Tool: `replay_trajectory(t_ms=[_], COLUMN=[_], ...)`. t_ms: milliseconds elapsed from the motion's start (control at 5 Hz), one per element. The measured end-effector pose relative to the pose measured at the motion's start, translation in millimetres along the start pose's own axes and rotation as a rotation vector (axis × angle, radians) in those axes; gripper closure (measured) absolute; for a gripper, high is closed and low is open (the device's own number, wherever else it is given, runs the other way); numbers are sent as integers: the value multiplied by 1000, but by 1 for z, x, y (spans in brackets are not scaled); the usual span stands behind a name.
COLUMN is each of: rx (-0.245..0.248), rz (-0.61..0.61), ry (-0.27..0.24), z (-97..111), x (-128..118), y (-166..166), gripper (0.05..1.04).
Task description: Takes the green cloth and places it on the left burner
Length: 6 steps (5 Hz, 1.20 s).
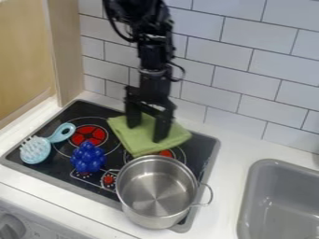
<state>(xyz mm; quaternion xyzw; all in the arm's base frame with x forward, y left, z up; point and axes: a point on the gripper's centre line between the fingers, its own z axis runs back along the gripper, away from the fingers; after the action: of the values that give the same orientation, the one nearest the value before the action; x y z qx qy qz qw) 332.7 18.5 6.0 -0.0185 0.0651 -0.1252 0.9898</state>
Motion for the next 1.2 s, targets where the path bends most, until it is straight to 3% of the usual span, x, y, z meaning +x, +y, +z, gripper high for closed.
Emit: replay_trajectory(t_ms=[600,1200], rx=[-9,-19], rz=[122,177], ry=[-19,-20], z=[7,7], x=[-17,-25], y=[55,70], gripper=[84,84])
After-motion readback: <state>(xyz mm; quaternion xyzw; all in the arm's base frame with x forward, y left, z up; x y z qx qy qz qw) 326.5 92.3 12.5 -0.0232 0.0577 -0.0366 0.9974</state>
